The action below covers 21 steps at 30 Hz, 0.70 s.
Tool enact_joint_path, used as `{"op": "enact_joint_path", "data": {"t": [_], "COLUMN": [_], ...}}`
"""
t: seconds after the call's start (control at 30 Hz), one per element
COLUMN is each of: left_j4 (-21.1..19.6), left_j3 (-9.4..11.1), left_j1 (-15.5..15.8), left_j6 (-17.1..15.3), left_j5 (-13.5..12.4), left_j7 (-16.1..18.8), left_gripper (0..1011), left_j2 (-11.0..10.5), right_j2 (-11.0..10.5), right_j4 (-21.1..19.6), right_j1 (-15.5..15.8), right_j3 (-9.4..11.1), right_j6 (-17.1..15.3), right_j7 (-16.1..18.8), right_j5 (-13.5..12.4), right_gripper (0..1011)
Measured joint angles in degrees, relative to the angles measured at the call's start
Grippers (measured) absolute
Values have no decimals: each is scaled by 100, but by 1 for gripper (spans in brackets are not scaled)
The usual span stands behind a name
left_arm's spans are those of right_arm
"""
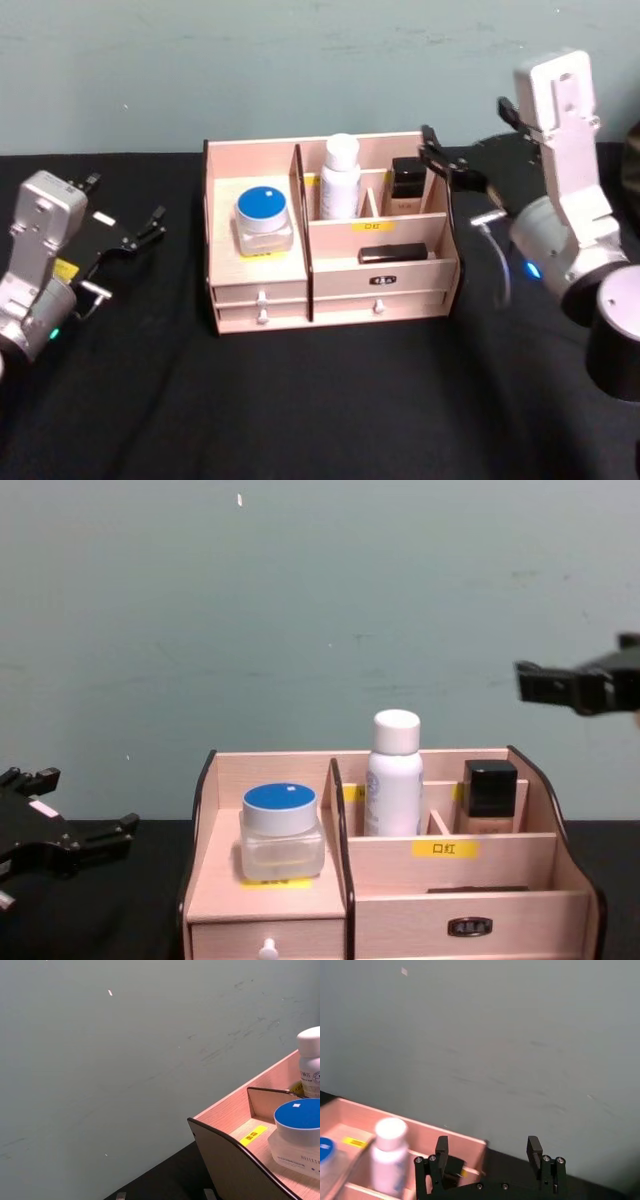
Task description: Pick up the facial cleanser and watermelon frost from the table and place them into the tiered storage box.
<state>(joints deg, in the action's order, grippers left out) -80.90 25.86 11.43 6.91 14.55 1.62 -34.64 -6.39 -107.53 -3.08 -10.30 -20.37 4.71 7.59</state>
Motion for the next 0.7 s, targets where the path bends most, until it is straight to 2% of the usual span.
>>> {"op": "enact_joint_path", "data": {"t": [0.17,0.37,0.47,0.7], "left_j4": [0,0,0,0], "left_j3": [0,0,0,0], "left_j1": [0,0,0,0], "left_j6": [0,0,0,0], "left_j5": [0,0,0,0], "left_j7": [0,0,0,0], "left_gripper": [1001,1001,1001,1001], "left_j2": [0,0,0,0], "right_j2": [48,107,137,132], "right_j4": [139,416,523,503], "right_j1": [118,147,137,136], "right_j3": [267,457,517,505], "right_j6": [56,67,64,62], "right_j7": [-103,-139,-128,-125], "right_j5": [49,101,100,100], "right_gripper": [1002,1002,1002,1002]}}
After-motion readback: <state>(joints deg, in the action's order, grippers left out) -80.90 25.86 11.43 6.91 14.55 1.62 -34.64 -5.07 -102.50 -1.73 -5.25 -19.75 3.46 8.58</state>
